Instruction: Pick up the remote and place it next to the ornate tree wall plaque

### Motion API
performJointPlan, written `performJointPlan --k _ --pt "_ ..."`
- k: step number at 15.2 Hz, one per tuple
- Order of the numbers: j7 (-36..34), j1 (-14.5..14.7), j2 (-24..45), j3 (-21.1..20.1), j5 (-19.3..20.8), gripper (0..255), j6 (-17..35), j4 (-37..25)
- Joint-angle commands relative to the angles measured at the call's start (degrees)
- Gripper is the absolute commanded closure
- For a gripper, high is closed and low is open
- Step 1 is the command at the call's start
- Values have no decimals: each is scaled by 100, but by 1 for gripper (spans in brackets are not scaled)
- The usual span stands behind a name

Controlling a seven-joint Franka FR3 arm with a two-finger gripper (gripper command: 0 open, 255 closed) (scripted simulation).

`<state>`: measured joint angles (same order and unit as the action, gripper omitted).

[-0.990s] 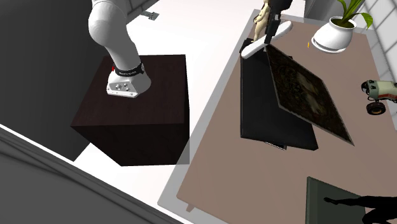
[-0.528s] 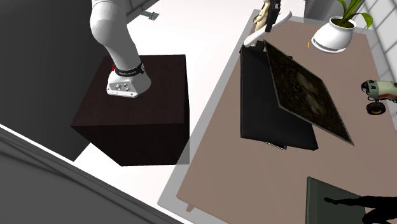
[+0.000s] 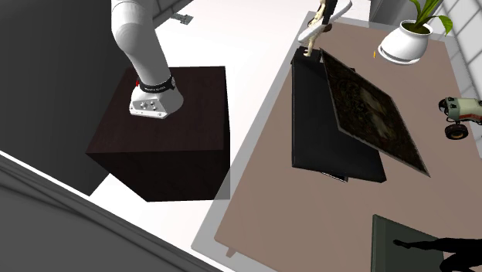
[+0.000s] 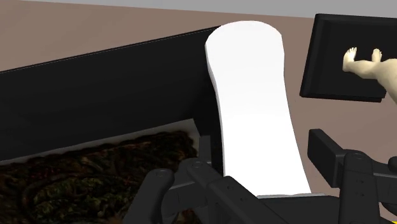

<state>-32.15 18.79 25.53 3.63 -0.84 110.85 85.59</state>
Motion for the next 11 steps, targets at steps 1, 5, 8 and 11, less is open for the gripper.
performJointPlan --k 1,5,8,11 --pt "-221 145 323 -62 11 255 -190 -515" --pt "-220 147 390 -63 7 255 82 -309" --pt "-220 147 452 -65 4 255 281 -173" --pt "-219 147 525 -67 0 255 474 -52"
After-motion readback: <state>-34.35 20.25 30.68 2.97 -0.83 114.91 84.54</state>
